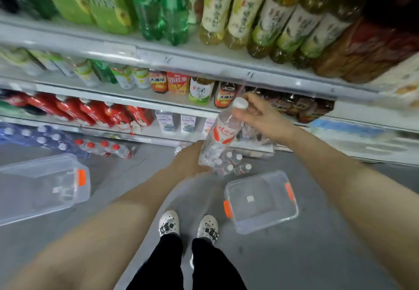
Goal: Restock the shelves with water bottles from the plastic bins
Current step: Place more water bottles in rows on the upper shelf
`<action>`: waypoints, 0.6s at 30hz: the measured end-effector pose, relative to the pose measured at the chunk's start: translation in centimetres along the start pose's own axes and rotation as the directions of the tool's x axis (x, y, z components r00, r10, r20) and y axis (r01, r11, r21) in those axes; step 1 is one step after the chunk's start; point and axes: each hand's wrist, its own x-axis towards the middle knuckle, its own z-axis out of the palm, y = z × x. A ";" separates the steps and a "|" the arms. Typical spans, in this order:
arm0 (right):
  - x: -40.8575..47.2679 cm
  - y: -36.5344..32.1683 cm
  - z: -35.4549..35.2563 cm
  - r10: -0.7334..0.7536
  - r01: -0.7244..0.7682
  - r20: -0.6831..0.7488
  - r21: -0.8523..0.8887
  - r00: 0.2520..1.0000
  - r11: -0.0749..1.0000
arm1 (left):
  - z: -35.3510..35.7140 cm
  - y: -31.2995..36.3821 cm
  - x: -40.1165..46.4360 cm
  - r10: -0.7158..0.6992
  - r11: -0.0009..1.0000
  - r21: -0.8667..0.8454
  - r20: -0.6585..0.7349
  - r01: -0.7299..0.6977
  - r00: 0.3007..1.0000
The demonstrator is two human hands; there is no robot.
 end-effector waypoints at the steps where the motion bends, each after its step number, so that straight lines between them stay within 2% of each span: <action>1: -0.9 -2.2 -1.1 -0.025 0.025 -0.029 -0.003 0.999 1.000 | -1.6 1.7 -0.9 0.010 1.000 -0.003 -0.017 -0.010 1.000; 5: -4.1 -10.5 -4.2 -0.177 0.169 -0.223 -0.056 0.959 0.984 | -7.6 8.2 -4.2 0.066 0.996 -0.059 -0.100 -0.072 0.993; 9: -7.5 -16.6 -4.5 -0.343 0.256 -0.411 -0.253 0.845 0.933 | -12.5 14.3 -7.1 0.151 0.987 -0.018 -0.211 -0.158 0.966; 11: -8.5 -18.3 -4.5 -0.406 0.281 -0.437 -0.322 0.803 0.904 | -14.2 16.9 -8.0 0.155 0.988 0.018 -0.231 -0.155 0.960; 14: -9.9 -20.7 -6.0 -0.404 0.297 -0.483 -0.285 0.777 0.911 | -16.5 19.8 -8.8 0.141 0.986 0.116 -0.234 -0.117 0.962; 18: -12.1 -24.5 -9.8 -0.438 0.331 -0.530 -0.288 0.727 0.899 | -21.0 23.9 -10.1 0.268 0.933 0.296 -0.184 -0.207 0.946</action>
